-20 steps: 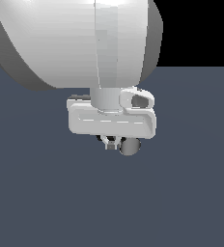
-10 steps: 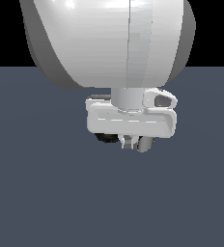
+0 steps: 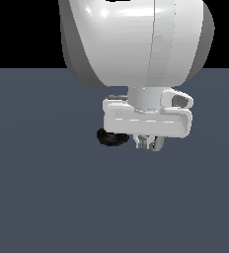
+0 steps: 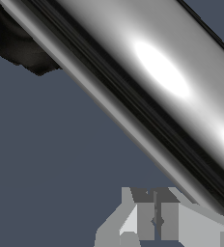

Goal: Turn on the faucet by rotating a designated handle.

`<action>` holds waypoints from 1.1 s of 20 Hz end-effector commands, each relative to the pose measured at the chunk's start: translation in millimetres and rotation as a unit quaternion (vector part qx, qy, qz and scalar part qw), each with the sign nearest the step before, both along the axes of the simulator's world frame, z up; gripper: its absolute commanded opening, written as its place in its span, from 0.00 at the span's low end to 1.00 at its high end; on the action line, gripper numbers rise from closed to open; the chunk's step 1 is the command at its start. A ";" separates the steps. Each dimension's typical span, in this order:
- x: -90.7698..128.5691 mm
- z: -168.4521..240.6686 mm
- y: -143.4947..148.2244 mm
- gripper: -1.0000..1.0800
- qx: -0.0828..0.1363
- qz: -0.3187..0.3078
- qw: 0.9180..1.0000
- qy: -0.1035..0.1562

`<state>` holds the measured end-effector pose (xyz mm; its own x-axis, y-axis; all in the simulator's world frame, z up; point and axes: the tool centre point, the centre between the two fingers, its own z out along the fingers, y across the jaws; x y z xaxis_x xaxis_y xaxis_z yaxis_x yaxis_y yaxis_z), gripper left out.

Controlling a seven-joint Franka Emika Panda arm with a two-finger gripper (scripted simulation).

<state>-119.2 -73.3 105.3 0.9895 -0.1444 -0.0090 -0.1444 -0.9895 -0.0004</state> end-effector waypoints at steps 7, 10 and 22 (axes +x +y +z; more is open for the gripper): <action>29.0 -0.2 -27.9 0.00 -0.001 0.002 1.000 -0.005; 36.5 -0.3 -37.9 0.00 -0.001 0.001 1.000 -0.005; 65.6 -0.7 -77.3 0.00 -0.001 -0.002 1.000 -0.005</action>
